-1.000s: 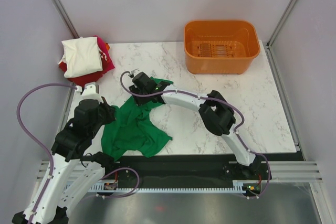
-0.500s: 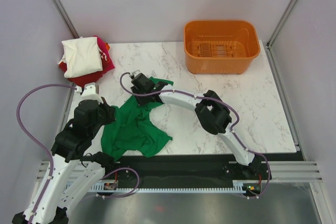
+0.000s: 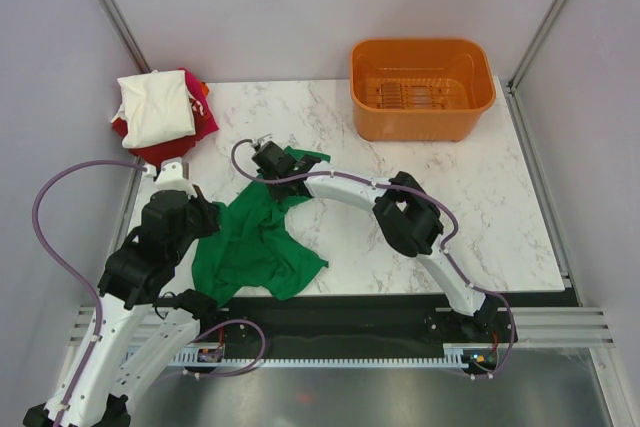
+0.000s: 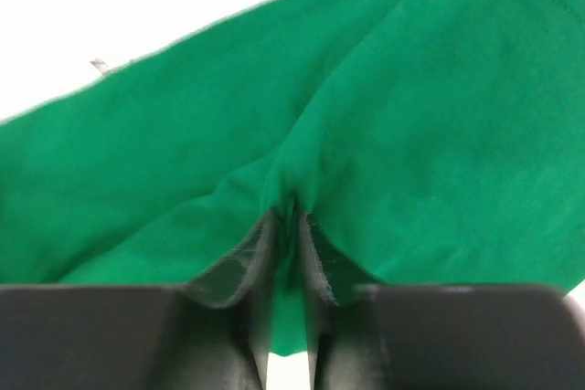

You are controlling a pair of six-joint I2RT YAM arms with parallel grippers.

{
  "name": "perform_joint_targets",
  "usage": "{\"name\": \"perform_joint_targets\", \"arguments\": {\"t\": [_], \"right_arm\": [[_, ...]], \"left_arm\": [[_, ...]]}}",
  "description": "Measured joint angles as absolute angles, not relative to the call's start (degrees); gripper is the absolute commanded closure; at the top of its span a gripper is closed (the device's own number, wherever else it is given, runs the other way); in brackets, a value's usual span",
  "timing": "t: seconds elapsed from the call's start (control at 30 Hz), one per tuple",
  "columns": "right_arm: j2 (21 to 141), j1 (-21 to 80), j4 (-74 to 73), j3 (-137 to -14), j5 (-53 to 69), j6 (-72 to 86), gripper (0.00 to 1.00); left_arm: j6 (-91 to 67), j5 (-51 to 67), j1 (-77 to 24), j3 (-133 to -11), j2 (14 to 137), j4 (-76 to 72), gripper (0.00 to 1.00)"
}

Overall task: Fold and stack the t-shirts
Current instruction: Flatten the tshirt out

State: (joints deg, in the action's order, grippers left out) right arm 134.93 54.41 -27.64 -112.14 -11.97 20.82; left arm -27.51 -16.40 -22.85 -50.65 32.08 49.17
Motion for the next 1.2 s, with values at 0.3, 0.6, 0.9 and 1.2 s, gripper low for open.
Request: {"name": "perform_joint_targets", "arguments": {"t": [0.3,0.6,0.9,1.2], "right_arm": [[132.0,54.4,-27.5,-106.1,-12.6,21.0,1.0],[105.3,51.4,-27.0,-79.4,-18.4,22.3,1.0],[71.3,50.9,-30.6,-46.0,-19.9,35.9,1.0],[49.3,54.9,-38.0,-32.5,-20.7,52.7,0.02]], "left_arm": [[-27.5,-16.4,-22.9,-50.6,32.1,49.2,0.98],[-27.5,-16.4,-22.9,-50.6,32.1,49.2,0.98],[-27.5,-16.4,-22.9,-50.6,32.1,49.2,0.98],[-27.5,-16.4,-22.9,-50.6,32.1,49.2,0.98]]}}
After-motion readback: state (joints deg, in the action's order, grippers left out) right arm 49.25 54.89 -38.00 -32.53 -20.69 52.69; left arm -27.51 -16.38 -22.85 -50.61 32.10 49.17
